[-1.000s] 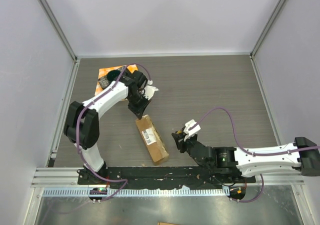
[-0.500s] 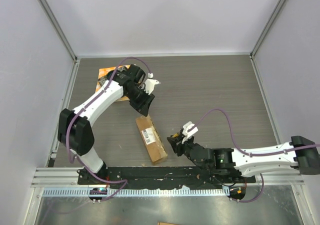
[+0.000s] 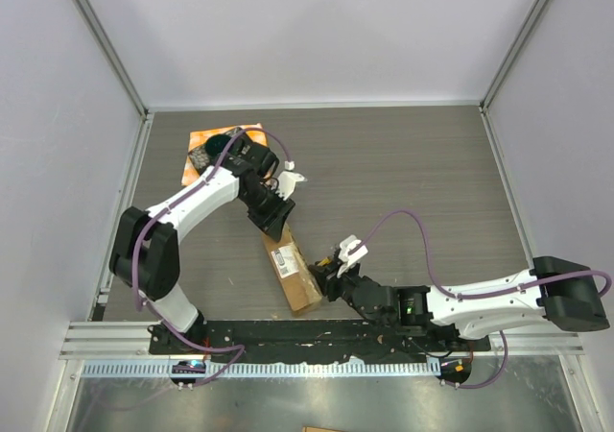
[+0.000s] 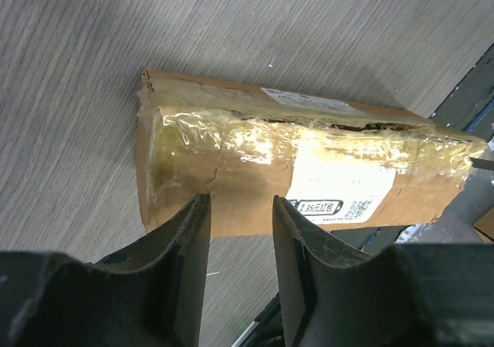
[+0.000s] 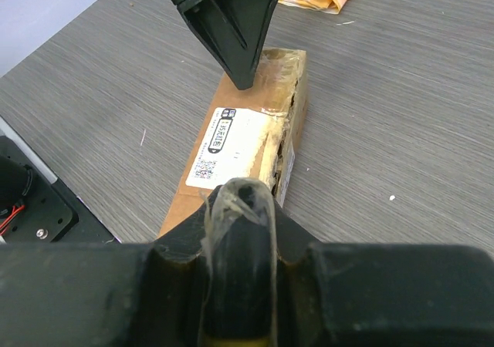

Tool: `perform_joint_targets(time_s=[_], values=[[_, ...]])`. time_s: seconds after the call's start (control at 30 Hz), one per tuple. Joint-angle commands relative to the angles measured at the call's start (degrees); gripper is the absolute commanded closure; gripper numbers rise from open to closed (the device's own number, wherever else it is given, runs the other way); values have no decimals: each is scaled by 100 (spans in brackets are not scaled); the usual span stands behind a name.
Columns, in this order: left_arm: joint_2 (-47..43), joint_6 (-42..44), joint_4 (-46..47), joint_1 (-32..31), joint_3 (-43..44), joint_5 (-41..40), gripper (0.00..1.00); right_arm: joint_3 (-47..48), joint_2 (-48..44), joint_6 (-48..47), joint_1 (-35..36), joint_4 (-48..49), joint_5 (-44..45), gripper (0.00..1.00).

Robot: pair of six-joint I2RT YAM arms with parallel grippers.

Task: Unpack the express box
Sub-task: Cut the express box at the center of the board.

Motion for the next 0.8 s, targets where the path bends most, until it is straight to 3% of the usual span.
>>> perform_joint_targets(time_s=[0.0,0.77], values=[[-335,75,163,-21,3,276,60,7,93,150,-61,460,-54,99],[-379,136,225,-73,-340,170,67,-20,515,-8,-219,715,-186,99]])
